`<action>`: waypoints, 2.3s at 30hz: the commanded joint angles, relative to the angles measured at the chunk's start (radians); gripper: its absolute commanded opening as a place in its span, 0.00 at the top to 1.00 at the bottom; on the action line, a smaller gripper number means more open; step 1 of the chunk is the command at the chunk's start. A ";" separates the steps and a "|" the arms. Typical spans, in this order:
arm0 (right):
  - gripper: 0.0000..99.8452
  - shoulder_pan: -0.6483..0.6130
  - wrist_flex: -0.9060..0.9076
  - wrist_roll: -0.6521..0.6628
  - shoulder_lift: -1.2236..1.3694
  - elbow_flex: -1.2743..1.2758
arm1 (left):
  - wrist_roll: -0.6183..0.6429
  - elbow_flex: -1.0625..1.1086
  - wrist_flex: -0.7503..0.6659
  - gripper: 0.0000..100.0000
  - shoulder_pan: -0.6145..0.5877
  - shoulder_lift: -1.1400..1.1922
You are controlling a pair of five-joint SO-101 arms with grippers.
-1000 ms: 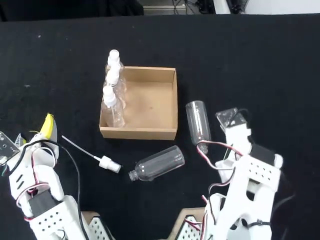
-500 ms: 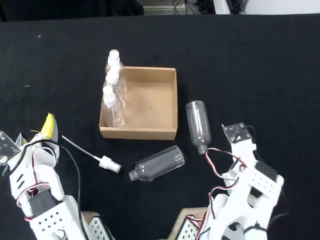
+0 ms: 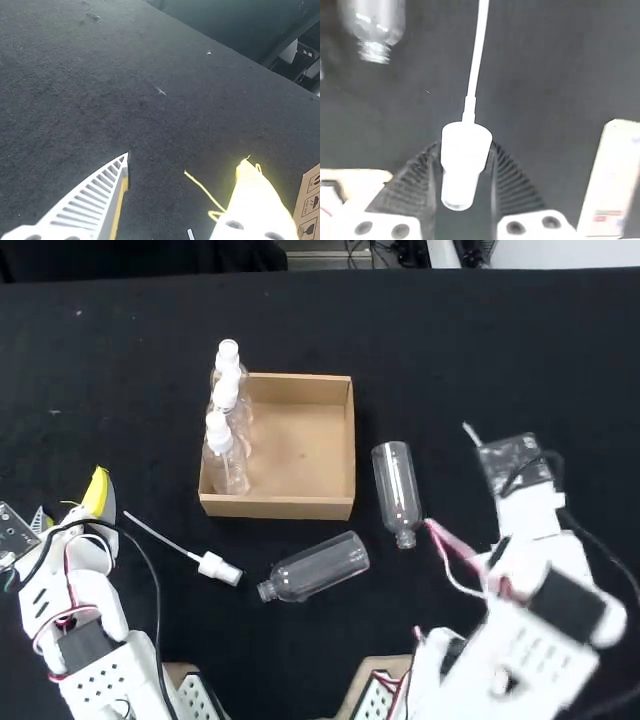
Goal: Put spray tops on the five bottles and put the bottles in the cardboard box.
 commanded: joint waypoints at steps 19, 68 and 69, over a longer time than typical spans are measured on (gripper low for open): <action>0.99 -1.235 -0.158 -0.457 0.166 0.025 | 0.012 -0.105 -0.015 0.77 -0.093 0.005; 0.75 -1.424 -0.198 -0.054 0.432 0.022 | 0.060 -0.079 -0.025 0.77 -0.131 -0.003; 0.75 -1.387 -0.195 -0.006 0.429 0.045 | 0.060 -0.079 -0.025 0.77 -0.131 -0.003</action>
